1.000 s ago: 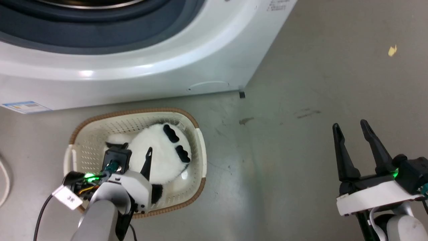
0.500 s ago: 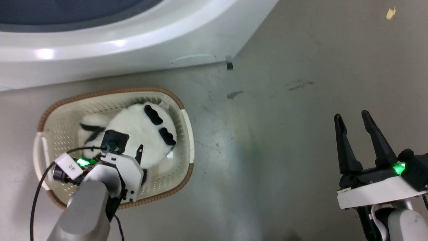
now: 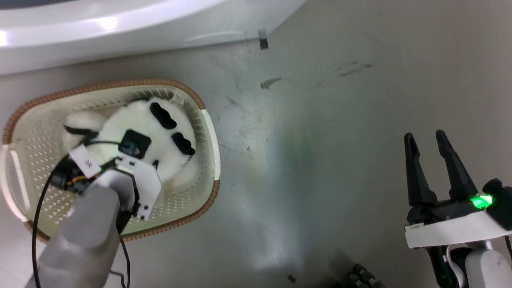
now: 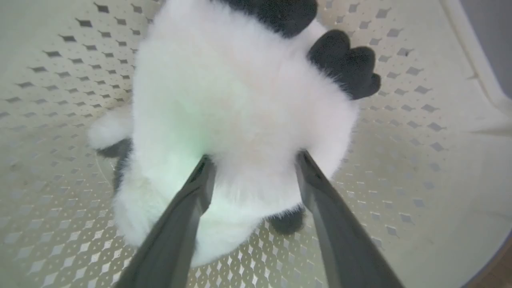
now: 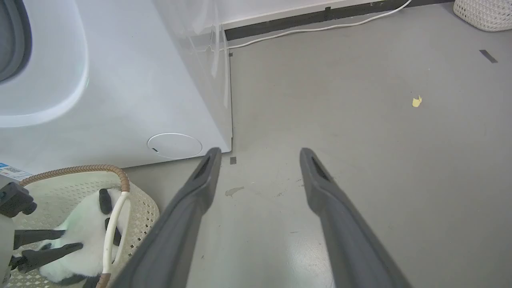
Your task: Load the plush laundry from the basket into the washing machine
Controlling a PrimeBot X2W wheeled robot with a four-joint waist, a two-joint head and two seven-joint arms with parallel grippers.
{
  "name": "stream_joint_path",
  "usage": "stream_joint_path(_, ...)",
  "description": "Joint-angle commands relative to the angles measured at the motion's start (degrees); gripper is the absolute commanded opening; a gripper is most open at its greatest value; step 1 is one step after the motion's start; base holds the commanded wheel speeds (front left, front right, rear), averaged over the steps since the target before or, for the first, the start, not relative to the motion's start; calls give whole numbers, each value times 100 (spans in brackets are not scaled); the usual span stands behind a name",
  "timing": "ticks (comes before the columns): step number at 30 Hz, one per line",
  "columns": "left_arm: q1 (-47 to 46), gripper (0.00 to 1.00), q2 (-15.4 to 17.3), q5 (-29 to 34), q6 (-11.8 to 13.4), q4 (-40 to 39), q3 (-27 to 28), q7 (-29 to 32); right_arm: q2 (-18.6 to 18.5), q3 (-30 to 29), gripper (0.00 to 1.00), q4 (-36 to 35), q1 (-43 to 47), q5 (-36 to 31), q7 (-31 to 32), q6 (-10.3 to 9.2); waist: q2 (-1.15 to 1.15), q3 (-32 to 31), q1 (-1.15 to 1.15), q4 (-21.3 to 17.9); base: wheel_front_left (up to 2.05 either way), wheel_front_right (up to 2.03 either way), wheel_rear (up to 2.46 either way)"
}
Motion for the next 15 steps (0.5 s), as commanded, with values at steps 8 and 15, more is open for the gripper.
stream_joint_path(8,-797,100,199,-59,4,764,-384,292,4,-72,100,-57,-122,239,-147,-4,0,547,0,-154,0,0,0)
stream_joint_path(15,-1245,100,253,-152,-55,1282,-653,493,5,-116,100,-53,-175,391,-231,-5,0,938,0,-247,0,0,0)
